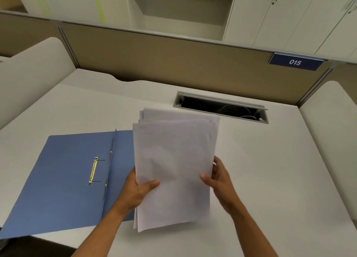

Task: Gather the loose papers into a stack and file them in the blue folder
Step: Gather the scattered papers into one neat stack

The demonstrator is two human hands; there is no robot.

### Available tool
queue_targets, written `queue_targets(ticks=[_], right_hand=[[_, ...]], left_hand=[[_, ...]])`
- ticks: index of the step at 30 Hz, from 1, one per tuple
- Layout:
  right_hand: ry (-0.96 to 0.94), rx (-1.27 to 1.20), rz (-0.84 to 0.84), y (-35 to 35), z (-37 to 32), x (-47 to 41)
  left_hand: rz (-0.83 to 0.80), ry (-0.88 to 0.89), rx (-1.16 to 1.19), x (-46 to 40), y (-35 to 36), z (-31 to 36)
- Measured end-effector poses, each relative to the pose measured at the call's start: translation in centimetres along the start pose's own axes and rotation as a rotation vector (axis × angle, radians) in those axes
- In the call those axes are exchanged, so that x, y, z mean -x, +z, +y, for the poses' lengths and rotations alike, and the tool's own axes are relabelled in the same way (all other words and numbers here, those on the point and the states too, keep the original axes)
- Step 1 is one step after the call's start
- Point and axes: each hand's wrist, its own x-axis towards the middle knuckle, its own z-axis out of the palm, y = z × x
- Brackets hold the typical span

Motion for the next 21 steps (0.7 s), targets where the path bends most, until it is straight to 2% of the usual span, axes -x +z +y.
queue_targets(ticks=[6,11,17,21], right_hand=[[-0.298,0.012,0.167,-0.2,-4.9,0.8],[-0.349,0.087,0.251,0.4,-4.9,1.9],[-0.484,0.195,0.323,1.7,-5.5,2.5],[-0.628,0.347,0.391,1.9,-6.1,2.0]], left_hand=[[0.061,0.175,-0.043,-0.4,2.4,4.7],[0.169,0.334,-0.059,-0.4,3.5,6.4],[0.308,0.771,-0.201,-0.1,3.7,8.5],[0.363,0.947,-0.288,-0.2,4.0,10.2]])
